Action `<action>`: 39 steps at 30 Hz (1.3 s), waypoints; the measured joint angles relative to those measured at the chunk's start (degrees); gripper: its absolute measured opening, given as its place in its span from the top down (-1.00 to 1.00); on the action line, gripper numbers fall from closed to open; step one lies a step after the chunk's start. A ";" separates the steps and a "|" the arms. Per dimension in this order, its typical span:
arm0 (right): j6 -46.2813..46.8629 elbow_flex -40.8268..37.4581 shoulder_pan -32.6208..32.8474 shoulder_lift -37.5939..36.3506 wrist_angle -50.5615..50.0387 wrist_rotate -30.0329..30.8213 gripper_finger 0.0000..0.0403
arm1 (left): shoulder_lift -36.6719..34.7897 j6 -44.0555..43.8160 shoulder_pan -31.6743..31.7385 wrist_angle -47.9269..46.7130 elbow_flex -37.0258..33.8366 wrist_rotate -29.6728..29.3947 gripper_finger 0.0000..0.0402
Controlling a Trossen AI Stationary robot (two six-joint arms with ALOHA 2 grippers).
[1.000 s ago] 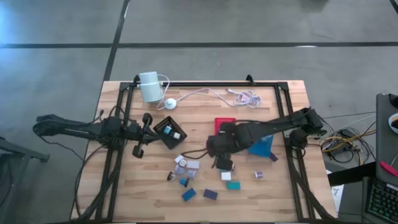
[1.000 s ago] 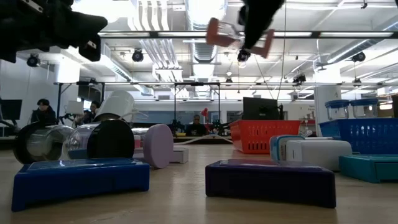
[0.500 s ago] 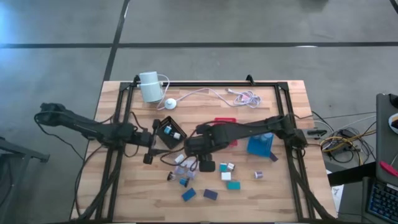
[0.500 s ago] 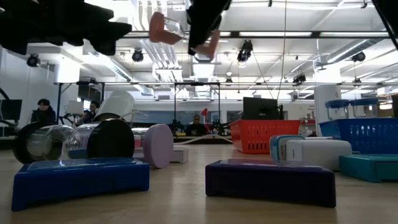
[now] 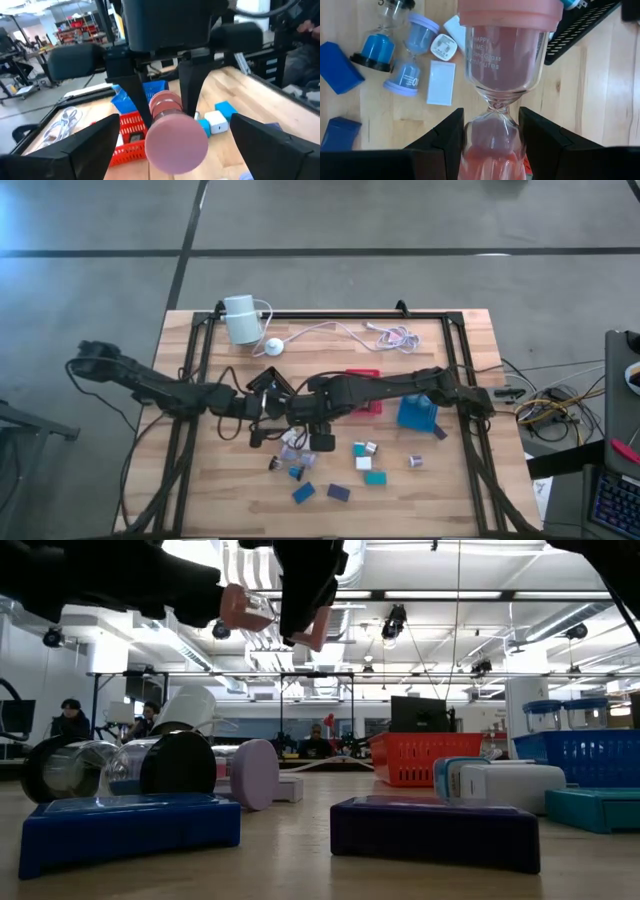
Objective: Pick & Place Office items
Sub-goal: Put the pink hourglass into the blue bin
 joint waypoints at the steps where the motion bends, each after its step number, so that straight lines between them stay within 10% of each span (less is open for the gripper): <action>1: 0.00 0.00 0.00 0.02 0.04 -0.02 0.21 | 0.71 0.09 0.00 -0.76 0.76 -0.16 -0.93; 18: 1.57 0.00 0.09 -0.53 0.27 -0.26 0.21 | 3.48 -2.06 0.04 -11.36 7.01 -4.29 -0.64; 27: 1.71 -0.02 -0.04 -0.59 0.22 -0.83 0.21 | 3.46 -1.76 0.00 -11.59 7.08 -3.59 0.00; 39: 0.23 -0.07 0.13 -1.29 0.40 -1.11 -0.07 | 2.04 -0.37 0.02 -11.72 6.92 -3.16 0.01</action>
